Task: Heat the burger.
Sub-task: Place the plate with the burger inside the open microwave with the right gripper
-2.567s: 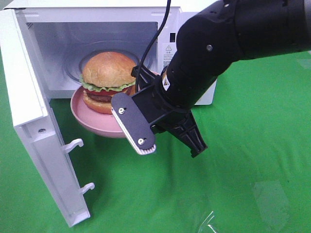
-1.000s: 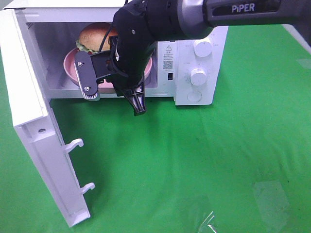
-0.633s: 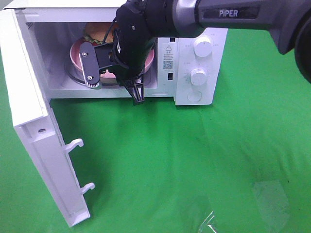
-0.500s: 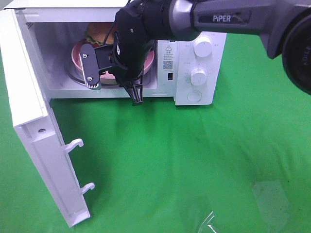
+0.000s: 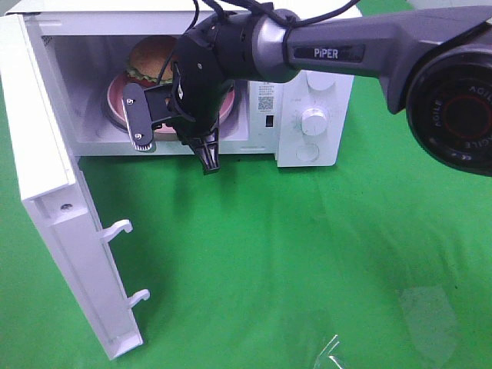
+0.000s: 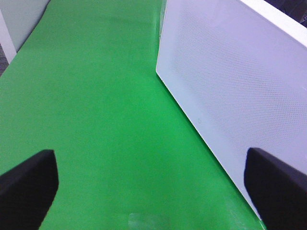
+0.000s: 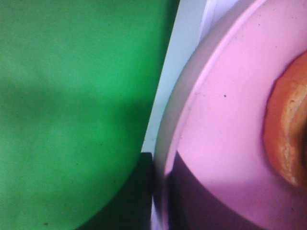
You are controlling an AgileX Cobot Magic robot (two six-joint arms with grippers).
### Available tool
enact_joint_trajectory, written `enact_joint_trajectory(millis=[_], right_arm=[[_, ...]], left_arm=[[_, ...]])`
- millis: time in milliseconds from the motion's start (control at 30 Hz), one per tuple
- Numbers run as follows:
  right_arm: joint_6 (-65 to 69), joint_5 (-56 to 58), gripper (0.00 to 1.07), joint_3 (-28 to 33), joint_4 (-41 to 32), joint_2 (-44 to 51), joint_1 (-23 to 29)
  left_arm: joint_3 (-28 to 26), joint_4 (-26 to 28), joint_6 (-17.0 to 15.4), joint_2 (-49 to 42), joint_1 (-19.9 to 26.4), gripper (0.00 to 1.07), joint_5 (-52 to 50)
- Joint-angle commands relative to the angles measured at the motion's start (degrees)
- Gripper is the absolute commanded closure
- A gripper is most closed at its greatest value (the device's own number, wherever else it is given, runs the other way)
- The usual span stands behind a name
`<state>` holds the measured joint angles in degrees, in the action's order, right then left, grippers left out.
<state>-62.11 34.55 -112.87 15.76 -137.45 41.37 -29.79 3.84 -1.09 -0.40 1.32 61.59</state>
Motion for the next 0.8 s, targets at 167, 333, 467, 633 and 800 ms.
enact_joint_trajectory(millis=[167,333,467,633,800], right_arm=[[-1.4,-4.3,1.06,-1.0,0.6,0.8,-0.2],[-1.2,-4.3,0.99,-1.0,-0.4,0.8,-0.2],[-1.2,-4.2,0.91,-1.0,-0.4,0.8,-0.2],[-0.7,-4.2,0.80,-1.0,-0.5,0.8,-0.2],[0.3,-4.2,0.70,-0.9,-0.5,0.8,-0.2]], left_arm=[[0.1,0.3,-0.1,-0.8,-0.1,0.09,-0.4],[0.1,0.3,-0.1,-0.8,-0.1,0.09,-0.4],[0.1,0.3,-0.1,-0.8,-0.1,0.09,-0.4],[0.1,0.3,-0.1,-0.8,-0.1,0.09,-0.4],[0.1,0.3,-0.1,-0.8,-0.1,0.09,-0.4]])
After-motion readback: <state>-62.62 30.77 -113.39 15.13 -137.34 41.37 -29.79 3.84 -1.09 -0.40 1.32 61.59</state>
